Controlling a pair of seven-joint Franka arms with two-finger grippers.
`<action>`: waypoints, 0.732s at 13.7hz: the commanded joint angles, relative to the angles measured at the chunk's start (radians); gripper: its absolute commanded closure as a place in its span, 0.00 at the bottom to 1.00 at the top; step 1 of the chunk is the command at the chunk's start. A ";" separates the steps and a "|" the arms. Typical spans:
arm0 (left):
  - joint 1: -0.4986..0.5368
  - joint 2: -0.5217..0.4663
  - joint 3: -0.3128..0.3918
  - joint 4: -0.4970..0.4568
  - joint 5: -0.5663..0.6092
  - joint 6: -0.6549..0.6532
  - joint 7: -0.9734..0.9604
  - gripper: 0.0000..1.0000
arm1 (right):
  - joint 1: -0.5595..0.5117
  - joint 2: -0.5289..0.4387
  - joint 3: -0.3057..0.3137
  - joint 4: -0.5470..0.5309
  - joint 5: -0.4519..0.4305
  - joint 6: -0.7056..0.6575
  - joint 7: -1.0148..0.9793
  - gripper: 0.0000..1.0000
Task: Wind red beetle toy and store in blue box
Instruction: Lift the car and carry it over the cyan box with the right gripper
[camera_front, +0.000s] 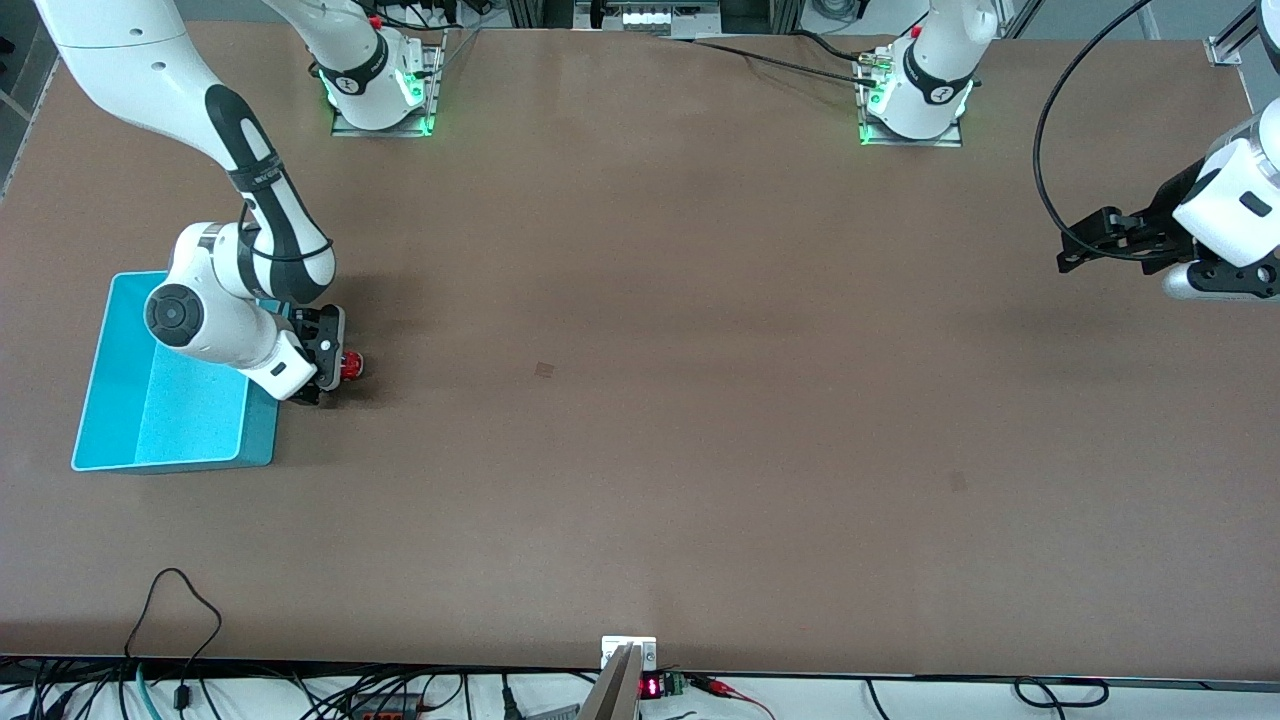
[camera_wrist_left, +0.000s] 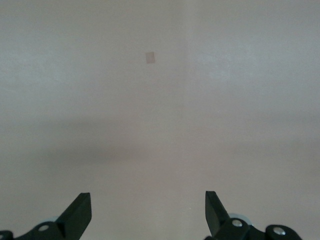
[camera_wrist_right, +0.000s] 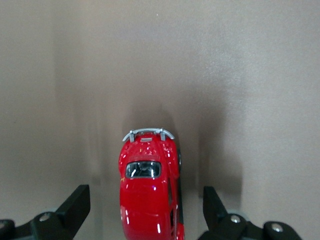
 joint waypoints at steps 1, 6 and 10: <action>-0.003 -0.005 0.000 0.002 0.019 -0.003 0.001 0.00 | 0.010 0.000 0.002 -0.013 0.008 0.032 -0.020 0.00; -0.001 -0.005 0.000 0.002 0.019 -0.003 0.003 0.00 | 0.013 -0.002 0.002 -0.015 0.011 0.040 -0.024 0.38; -0.001 -0.005 0.000 0.002 0.019 -0.004 0.001 0.00 | 0.018 -0.022 0.002 -0.013 0.011 0.029 -0.027 0.76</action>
